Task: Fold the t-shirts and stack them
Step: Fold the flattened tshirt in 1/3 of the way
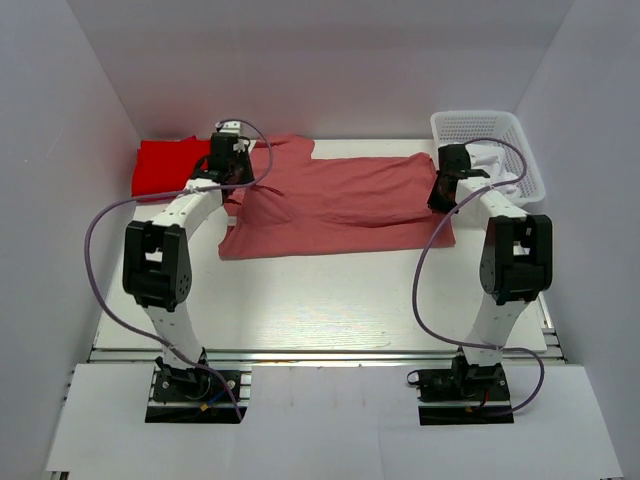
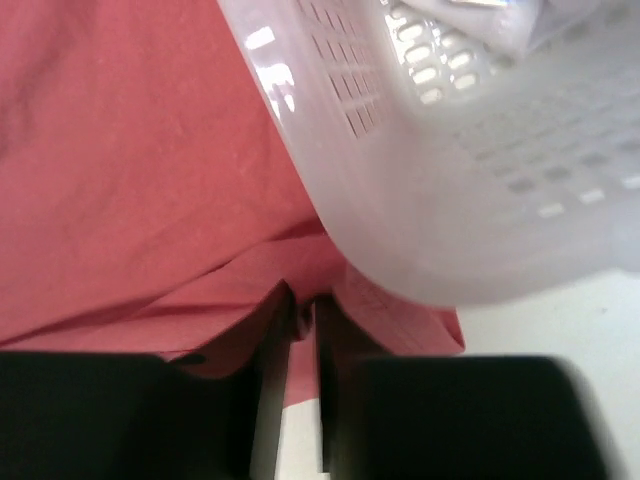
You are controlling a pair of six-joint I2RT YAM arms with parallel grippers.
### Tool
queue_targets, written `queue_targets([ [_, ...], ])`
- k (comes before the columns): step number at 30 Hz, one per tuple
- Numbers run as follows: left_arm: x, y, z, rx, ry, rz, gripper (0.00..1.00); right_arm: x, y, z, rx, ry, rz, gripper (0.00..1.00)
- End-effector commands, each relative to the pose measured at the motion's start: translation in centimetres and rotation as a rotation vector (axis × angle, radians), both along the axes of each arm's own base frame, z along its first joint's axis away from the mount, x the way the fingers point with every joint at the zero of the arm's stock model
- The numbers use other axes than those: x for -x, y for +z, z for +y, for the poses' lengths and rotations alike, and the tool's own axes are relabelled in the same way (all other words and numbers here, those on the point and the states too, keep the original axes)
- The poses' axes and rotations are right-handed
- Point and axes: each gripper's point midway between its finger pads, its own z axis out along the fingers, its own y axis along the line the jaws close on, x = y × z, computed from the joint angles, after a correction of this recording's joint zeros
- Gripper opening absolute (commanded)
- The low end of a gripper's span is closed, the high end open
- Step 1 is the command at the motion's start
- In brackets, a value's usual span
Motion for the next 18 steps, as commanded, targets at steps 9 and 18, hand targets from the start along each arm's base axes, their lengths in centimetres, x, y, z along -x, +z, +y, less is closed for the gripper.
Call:
queue_targets([
  [9,-4.8,0.6,2.9,-0.077,0.128,0.061,1.00,-2.8,3.6,3.4,-0.096,0.210,-0.105,0.52],
  [18,0.0,0.7,-0.7,0.055,-0.046,0.093,1.00,-0.3,6.8,8.5,-0.234,0.441,-0.252,0.90],
])
